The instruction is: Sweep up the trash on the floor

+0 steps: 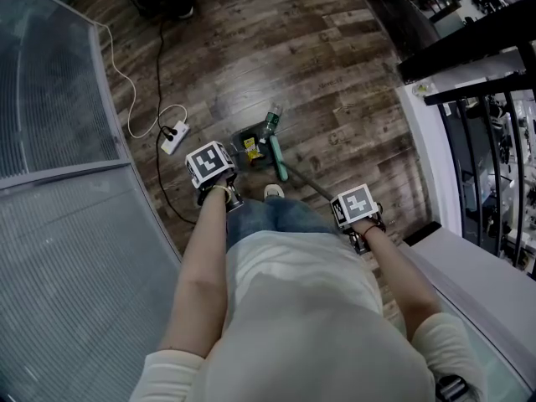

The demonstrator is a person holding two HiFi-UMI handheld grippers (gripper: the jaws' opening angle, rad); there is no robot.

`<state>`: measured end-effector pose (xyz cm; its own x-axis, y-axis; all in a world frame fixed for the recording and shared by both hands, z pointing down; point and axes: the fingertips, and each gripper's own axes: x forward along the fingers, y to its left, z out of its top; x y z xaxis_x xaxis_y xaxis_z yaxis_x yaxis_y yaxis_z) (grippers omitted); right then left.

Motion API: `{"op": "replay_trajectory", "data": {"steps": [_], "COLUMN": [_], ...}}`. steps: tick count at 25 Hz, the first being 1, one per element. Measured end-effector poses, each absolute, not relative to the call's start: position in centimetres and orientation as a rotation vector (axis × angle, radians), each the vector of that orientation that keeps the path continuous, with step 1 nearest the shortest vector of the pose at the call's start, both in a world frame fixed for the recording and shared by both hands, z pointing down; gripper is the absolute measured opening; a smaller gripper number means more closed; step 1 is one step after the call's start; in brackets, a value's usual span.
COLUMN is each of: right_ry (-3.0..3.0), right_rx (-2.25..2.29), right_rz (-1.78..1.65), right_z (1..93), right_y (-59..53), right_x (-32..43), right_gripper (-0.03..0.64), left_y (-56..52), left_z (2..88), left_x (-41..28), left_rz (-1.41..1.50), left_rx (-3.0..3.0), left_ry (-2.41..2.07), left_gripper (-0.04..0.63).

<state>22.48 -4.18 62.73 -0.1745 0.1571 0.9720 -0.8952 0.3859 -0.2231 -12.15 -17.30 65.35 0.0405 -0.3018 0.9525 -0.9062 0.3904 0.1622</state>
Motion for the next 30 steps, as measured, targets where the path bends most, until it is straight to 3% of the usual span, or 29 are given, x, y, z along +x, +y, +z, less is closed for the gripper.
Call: {"op": "replay_trajectory", "data": {"steps": [17,30], "right_ry": [-1.419,-1.333], "right_rx": [0.927,1.091], "right_rz": [1.169,0.944], "right_z": [61.3,65.2], "right_y": [-9.2,-17.1], "right_x": [27.3,28.4], "right_gripper": [0.101,0.101], "left_y": [-17.0,-17.1], "left_z": [65.4,65.4], "left_x": [-12.8,-12.2], "left_rz": [0.691,0.692], "left_rx": [1.113,1.104], "left_ry": [-1.527,-1.519], "left_gripper": [0.091,0.091]}}
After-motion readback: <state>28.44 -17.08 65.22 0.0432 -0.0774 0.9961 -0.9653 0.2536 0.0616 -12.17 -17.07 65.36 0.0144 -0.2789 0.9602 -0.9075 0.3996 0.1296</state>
